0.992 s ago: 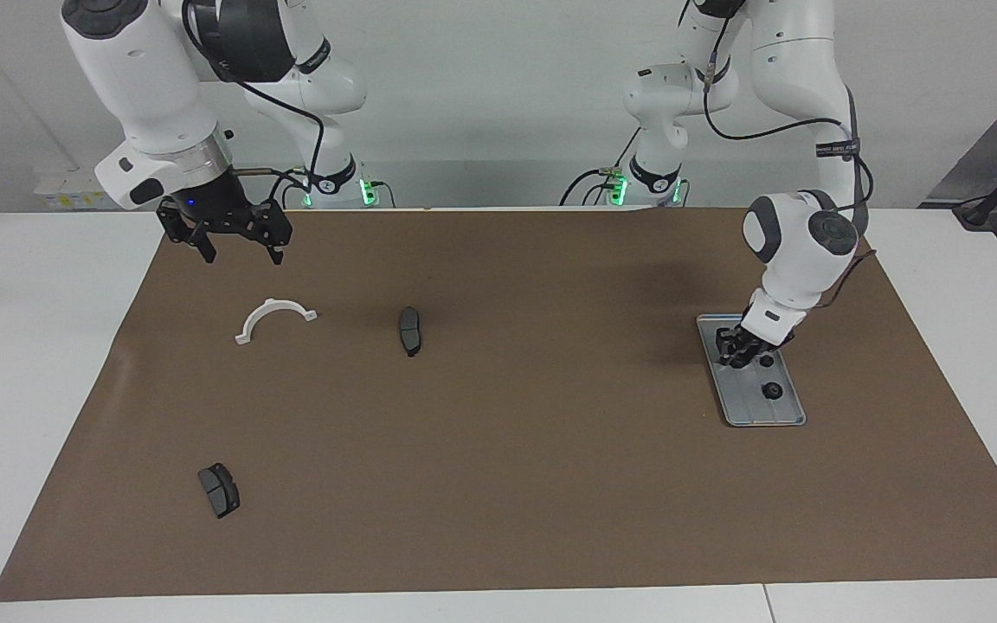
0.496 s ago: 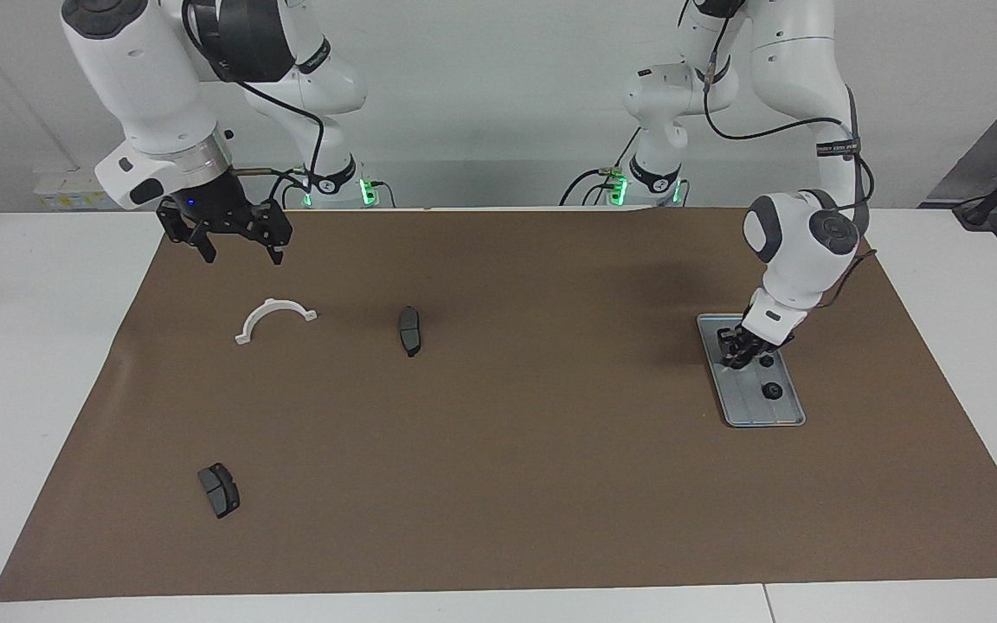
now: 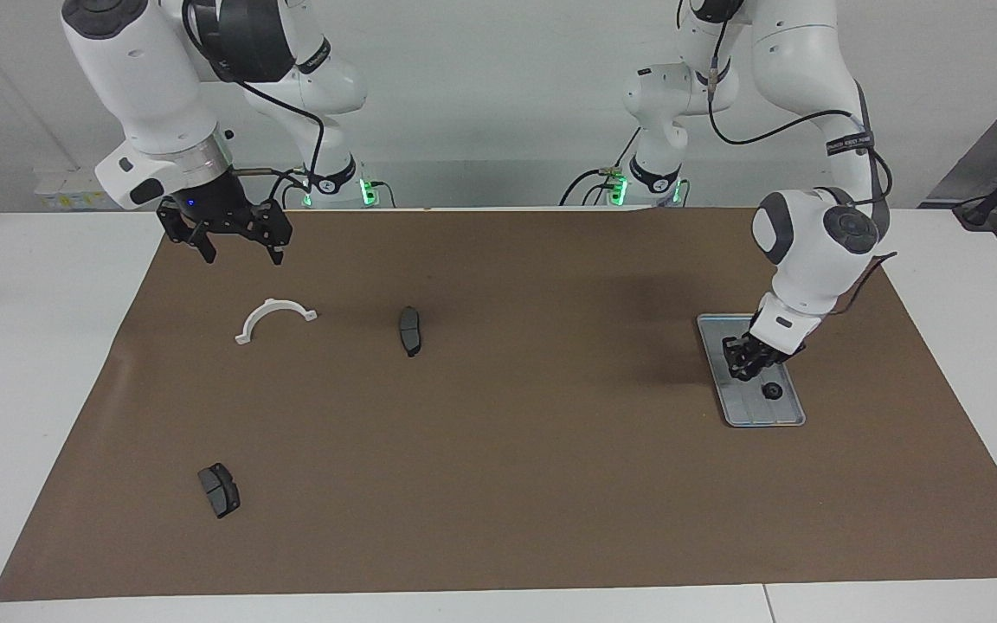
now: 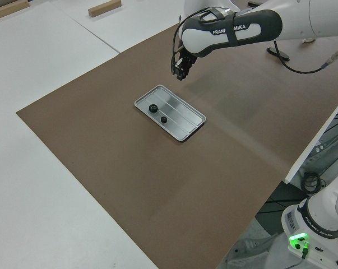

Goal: Place bearing gear from tray to pile

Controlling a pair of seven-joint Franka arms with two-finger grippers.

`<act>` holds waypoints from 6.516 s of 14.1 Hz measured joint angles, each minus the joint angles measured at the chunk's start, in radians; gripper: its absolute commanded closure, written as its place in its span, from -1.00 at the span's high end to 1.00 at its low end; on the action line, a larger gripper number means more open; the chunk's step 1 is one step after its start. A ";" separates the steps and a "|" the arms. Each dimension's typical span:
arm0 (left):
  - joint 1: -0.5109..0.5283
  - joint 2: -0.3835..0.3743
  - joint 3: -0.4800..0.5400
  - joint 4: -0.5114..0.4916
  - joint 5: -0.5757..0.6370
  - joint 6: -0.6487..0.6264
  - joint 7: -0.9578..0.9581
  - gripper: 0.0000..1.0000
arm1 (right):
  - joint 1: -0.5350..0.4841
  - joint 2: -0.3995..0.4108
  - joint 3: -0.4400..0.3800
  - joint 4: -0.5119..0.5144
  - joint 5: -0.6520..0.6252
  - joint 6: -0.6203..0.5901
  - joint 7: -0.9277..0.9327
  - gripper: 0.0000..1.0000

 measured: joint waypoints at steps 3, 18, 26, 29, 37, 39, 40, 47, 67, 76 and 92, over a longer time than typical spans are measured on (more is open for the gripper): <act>-0.185 0.008 -0.003 -0.002 0.000 0.001 -0.150 -0.77 | 0.000 0.000 0.000 0.000 0.000 0.000 0.000 1.00; -0.053 -0.006 0.032 -0.005 0.002 0.089 -0.132 1.00 | 0.217 0.061 0.003 -0.067 0.001 0.204 0.211 1.00; 0.270 -0.010 0.033 -0.011 0.002 0.070 0.233 0.99 | 0.469 0.252 0.006 -0.074 -0.006 0.413 0.497 1.00; 0.294 0.002 0.032 -0.021 0.002 0.076 0.271 0.72 | 0.531 0.324 0.005 -0.074 -0.012 0.499 0.556 1.00; 0.335 0.040 0.027 -0.092 0.002 0.168 0.336 0.14 | 0.625 0.490 0.005 -0.048 -0.082 0.630 0.677 1.00; 0.334 0.041 0.024 -0.100 0.002 0.180 0.336 0.08 | 0.630 0.502 0.005 -0.048 -0.082 0.638 0.678 0.94; 0.334 0.041 0.024 -0.103 0.002 0.185 0.336 0.02 | 0.631 0.508 0.005 -0.049 -0.082 0.649 0.678 0.88; 0.334 0.046 0.024 -0.110 0.002 0.195 0.336 -0.57 | 0.653 0.529 0.005 -0.072 -0.082 0.703 0.682 0.13; -0.260 0.110 -0.009 0.077 -0.003 0.024 -0.242 -0.50 | 0.290 0.220 -0.013 -0.366 -0.085 0.681 0.350 -1.00; -0.213 0.059 0.057 0.022 0.023 0.105 -0.236 1.00 | 0.094 0.170 -0.012 -0.523 -0.023 0.723 0.067 -0.82; 0.298 -0.006 0.061 -0.080 0.026 -0.086 0.317 0.33 | 0.293 0.142 0.005 -0.446 -0.009 0.735 0.284 1.00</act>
